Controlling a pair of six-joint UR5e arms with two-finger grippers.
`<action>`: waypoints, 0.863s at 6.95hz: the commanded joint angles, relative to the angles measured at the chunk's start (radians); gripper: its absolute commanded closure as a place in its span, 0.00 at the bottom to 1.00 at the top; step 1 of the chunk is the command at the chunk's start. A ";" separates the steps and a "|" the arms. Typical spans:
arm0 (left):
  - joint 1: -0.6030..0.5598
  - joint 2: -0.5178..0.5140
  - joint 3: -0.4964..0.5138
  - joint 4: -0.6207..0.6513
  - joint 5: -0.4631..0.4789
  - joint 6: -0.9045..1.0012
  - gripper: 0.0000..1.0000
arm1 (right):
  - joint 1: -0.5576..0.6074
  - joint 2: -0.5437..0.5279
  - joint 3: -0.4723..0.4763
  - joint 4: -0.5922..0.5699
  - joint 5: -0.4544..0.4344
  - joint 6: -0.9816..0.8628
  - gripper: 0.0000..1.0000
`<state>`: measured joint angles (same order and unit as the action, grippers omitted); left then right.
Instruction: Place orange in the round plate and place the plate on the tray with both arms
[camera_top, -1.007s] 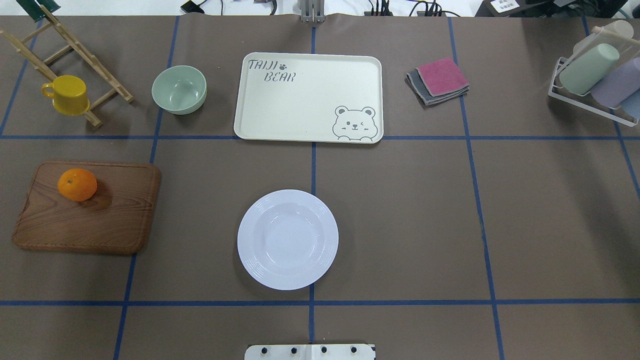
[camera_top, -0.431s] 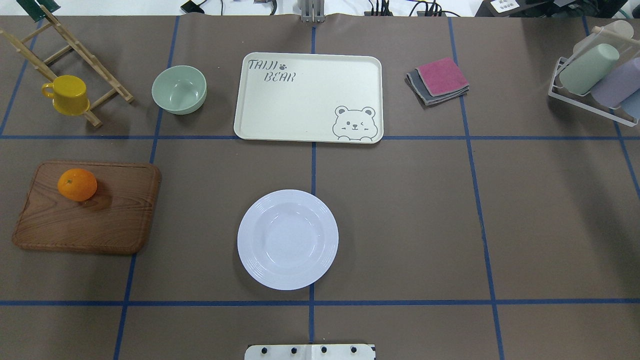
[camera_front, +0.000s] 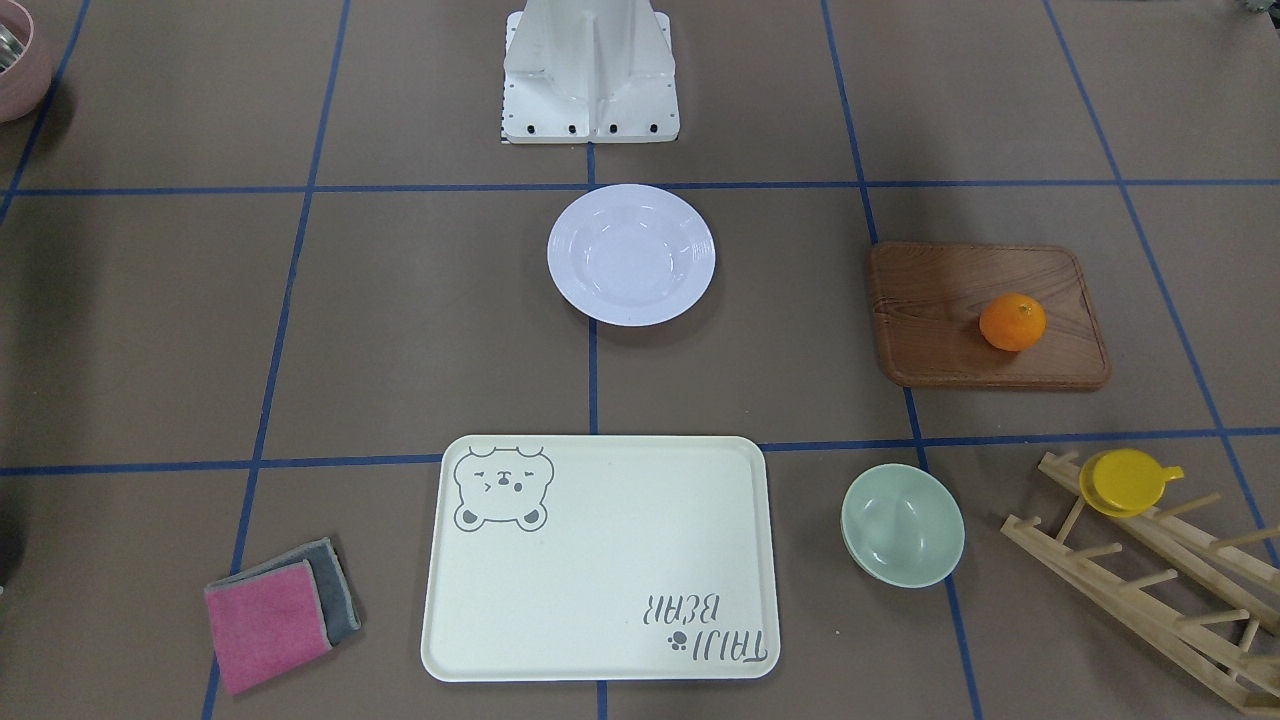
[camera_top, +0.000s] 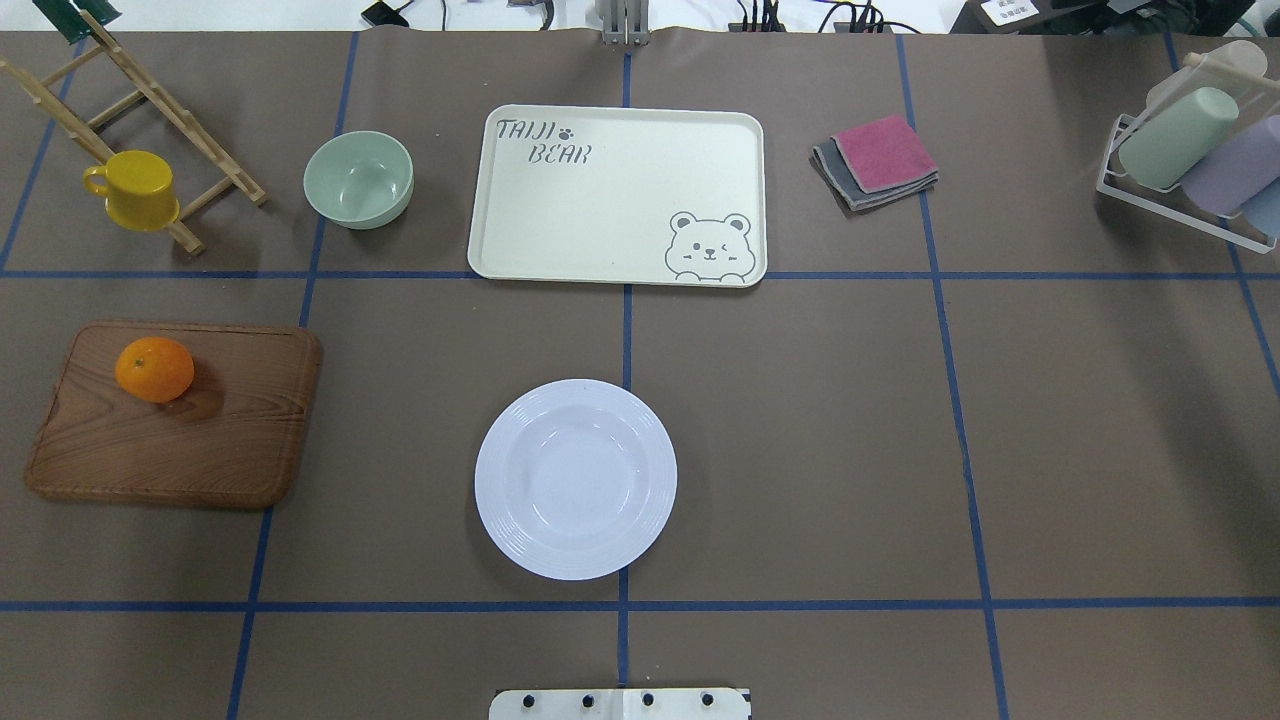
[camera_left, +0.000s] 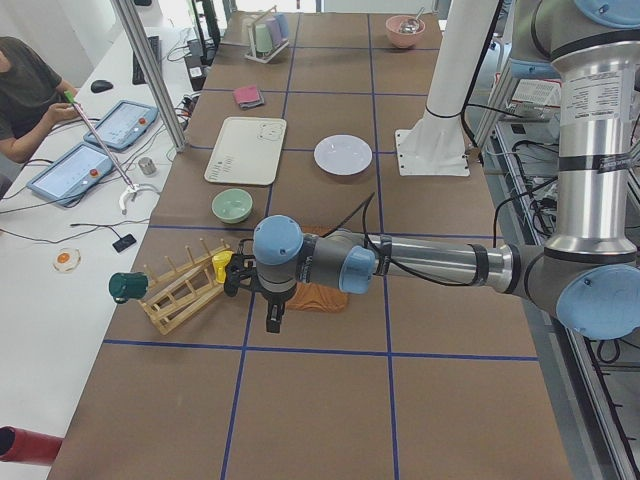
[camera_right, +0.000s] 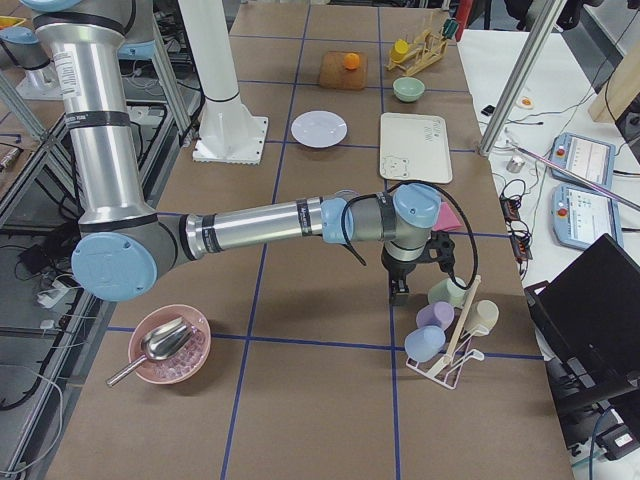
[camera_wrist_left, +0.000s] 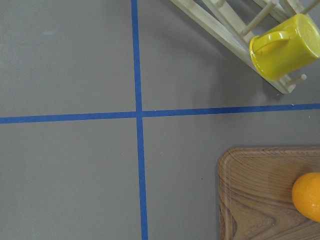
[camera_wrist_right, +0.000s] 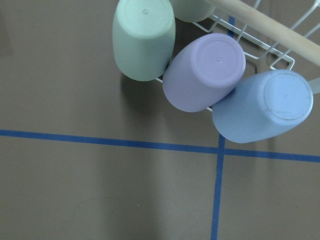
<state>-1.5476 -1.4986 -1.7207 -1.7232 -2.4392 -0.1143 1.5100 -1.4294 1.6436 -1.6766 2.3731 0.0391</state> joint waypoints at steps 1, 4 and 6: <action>0.023 0.000 0.001 -0.089 -0.001 -0.007 0.00 | -0.001 0.001 0.004 0.000 0.000 -0.001 0.00; 0.024 0.000 -0.007 -0.104 -0.003 -0.007 0.00 | 0.001 -0.005 0.004 0.000 0.003 0.001 0.00; 0.027 0.001 -0.003 -0.104 -0.003 -0.010 0.00 | -0.001 -0.003 0.005 0.000 0.003 0.001 0.00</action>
<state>-1.5218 -1.4977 -1.7243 -1.8259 -2.4420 -0.1233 1.5104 -1.4326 1.6477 -1.6766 2.3759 0.0398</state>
